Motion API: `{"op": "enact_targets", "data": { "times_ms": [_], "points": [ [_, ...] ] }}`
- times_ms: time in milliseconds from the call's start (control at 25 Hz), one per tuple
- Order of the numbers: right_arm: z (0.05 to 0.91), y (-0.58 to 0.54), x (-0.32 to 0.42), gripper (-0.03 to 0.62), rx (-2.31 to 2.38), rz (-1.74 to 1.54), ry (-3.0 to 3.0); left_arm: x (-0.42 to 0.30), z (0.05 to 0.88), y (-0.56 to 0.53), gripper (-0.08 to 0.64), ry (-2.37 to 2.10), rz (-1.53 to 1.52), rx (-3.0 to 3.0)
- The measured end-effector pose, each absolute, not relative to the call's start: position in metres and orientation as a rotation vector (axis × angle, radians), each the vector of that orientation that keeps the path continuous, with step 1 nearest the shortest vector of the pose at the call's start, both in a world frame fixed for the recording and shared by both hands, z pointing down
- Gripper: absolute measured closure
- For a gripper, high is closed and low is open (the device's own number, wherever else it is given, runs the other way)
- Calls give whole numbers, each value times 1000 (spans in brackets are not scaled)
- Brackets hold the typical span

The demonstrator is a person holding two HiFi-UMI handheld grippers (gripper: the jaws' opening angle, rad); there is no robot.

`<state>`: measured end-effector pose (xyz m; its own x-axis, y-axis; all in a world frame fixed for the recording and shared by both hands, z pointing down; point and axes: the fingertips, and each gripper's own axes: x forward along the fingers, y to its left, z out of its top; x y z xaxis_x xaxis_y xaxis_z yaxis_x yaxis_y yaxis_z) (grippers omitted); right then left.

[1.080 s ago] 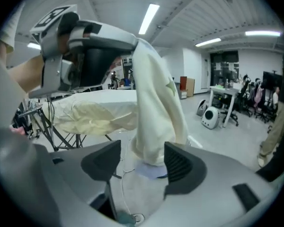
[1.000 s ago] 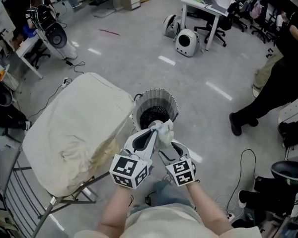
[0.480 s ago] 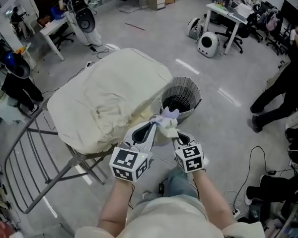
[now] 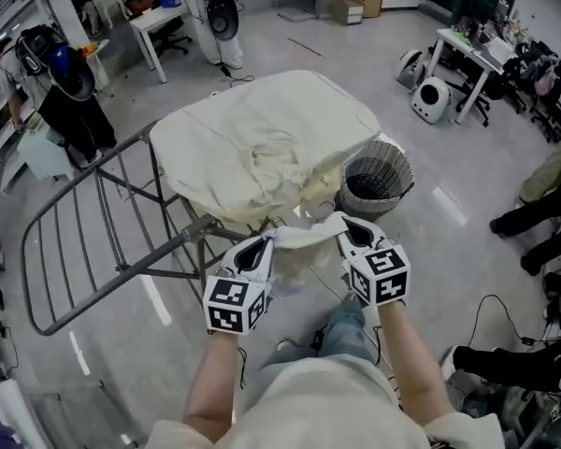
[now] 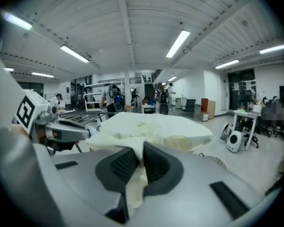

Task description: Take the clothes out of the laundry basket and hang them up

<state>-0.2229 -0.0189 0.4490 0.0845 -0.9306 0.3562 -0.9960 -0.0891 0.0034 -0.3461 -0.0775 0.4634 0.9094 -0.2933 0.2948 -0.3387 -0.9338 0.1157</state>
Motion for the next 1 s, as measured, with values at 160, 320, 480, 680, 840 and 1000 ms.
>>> {"op": "enact_targets", "data": {
  "times_ms": [160, 320, 480, 680, 840, 1000],
  "points": [
    [427, -48, -280, 574, 1949, 295, -2059, -395, 478, -87, 535, -611, 438, 2852],
    [416, -80, -347, 572, 1734, 205, -2201, -452, 482, -99, 534, -780, 428, 2813],
    [398, -106, -412, 574, 1537, 113, -2347, -508, 477, -108, 534, -945, 378, 2781],
    [373, -132, -484, 574, 1372, -12, -2467, -568, 471, -104, 499, -1061, 320, 2734],
    [355, -148, -529, 574, 1278, -83, -2529, -606, 468, -98, 398, -1119, 294, 2693],
    [330, -160, -566, 574, 1232, -136, -2580, -634, 465, -89, 360, -1141, 277, 2663]
  ]
}}
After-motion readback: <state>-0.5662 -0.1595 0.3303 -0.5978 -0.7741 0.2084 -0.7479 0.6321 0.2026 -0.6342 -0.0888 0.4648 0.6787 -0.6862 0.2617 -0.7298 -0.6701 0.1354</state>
